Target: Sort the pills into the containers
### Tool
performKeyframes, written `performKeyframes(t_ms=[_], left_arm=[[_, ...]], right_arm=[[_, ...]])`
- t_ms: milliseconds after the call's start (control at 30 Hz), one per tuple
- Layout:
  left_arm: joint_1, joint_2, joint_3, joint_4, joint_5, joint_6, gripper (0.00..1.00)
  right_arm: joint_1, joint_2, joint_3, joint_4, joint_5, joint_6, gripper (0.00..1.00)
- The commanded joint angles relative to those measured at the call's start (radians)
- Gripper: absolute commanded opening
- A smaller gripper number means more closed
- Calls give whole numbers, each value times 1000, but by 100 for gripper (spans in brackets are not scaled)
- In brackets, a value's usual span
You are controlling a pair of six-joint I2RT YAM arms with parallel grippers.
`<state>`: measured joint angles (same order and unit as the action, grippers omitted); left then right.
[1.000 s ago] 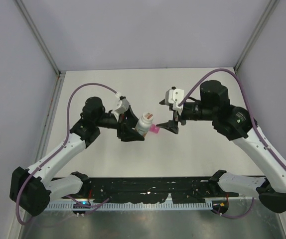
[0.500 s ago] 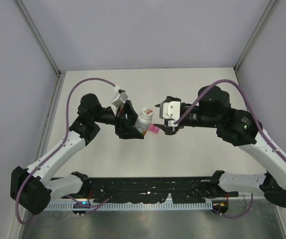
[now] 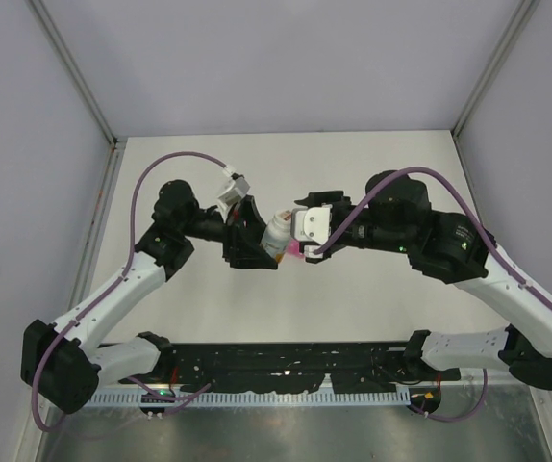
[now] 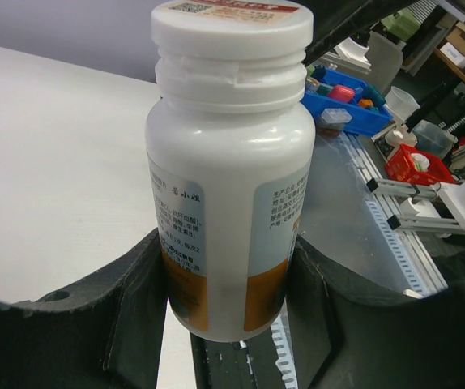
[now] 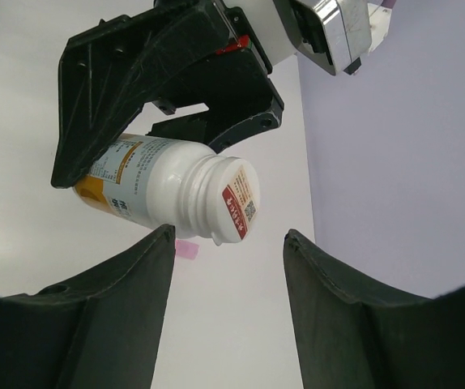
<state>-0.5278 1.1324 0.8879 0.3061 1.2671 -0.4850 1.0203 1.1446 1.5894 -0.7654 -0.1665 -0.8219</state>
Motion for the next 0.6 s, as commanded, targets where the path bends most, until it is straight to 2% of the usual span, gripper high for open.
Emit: performKeyframes(t_ms=[0, 567], left_arm=[[3, -14, 5, -27, 8, 32, 0], [2, -10, 19, -74, -20, 54, 0]], right_arm=[[15, 10, 23, 21, 55, -33, 60], [70, 55, 18, 11, 74, -42, 48]])
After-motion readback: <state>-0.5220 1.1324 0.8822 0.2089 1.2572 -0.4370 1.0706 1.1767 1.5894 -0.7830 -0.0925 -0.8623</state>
